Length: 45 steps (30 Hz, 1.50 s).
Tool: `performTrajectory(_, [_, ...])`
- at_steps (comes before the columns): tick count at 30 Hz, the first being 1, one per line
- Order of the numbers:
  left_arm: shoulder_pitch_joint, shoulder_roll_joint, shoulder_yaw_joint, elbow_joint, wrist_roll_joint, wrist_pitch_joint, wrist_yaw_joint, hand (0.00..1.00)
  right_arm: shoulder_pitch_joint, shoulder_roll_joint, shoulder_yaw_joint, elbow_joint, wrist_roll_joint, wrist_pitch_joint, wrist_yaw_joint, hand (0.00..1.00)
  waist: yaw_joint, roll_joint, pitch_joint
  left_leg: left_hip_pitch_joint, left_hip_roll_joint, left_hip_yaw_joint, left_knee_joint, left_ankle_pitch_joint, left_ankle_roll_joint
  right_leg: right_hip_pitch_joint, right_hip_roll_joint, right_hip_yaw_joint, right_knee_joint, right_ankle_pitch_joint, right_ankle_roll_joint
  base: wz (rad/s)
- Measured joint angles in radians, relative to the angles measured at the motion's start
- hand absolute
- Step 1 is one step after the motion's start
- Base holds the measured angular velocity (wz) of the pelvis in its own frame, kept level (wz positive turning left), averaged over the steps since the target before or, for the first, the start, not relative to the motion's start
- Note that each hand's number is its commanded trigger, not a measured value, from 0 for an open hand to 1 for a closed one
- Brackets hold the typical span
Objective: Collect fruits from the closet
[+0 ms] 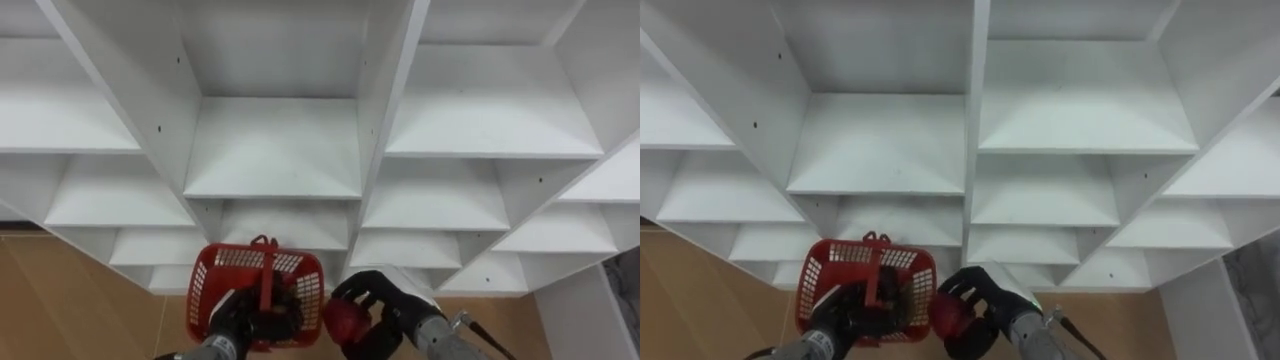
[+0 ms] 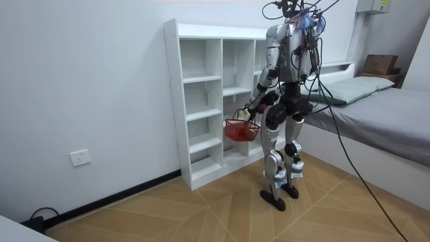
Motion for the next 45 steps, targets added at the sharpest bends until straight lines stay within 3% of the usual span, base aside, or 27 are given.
performTrajectory(14, [-0.004,0.002,-0.041,-0.001,0.022,0.000,-0.017,1.00,-0.075,0.006,0.000,0.108,0.014,-0.002,-0.012,1.00,-0.005,0.022,0.0044,-0.005,0.000,-0.005,0.008,0.000,0.000,0.002,-0.004,-0.014,-0.001,0.000,0.000,0.01])
performTrajectory(21, [-0.010,0.000,-0.045,-0.001,0.026,0.000,-0.022,1.00,-0.094,0.008,0.000,0.115,0.014,-0.002,-0.043,1.00,-0.008,0.022,0.0044,-0.016,-0.002,-0.021,0.017,0.000,0.000,0.002,-0.006,-0.029,0.000,0.000,0.000,0.06])
performTrajectory(24, [-0.011,-0.003,-0.047,-0.001,0.076,0.000,-0.024,1.00,-0.096,0.009,-0.001,0.115,0.014,-0.002,-0.046,1.00,-0.004,0.022,0.0044,-0.020,-0.002,-0.025,0.021,0.000,0.000,0.001,-0.006,-0.031,0.000,0.000,0.000,0.05])
performTrajectory(32, [-0.013,-0.008,-0.059,0.000,0.156,-0.003,-0.043,1.00,-0.127,0.046,-0.002,0.115,0.017,-0.016,-0.048,1.00,-0.008,0.022,0.0045,-0.026,-0.003,-0.027,0.029,0.000,0.000,0.001,-0.008,-0.034,0.000,0.000,0.000,0.00])
performTrajectory(36, [-0.014,0.000,-0.093,0.000,0.180,-0.009,-0.050,1.00,-0.140,0.046,-0.002,0.119,0.017,-0.035,-0.057,1.00,-0.008,0.019,0.0061,-0.026,-0.004,-0.029,0.031,0.000,0.000,0.002,-0.009,-0.037,0.001,0.000,0.000,0.00])
performTrajectory(45, [-0.027,0.011,-0.144,0.000,0.179,-0.009,-0.071,1.00,-0.140,0.068,0.002,0.182,0.062,-0.035,-0.063,1.00,-0.005,0.011,0.0110,-0.040,-0.005,-0.033,0.046,0.000,0.000,-0.001,-0.012,-0.049,-0.001,-0.002,0.001,0.03])
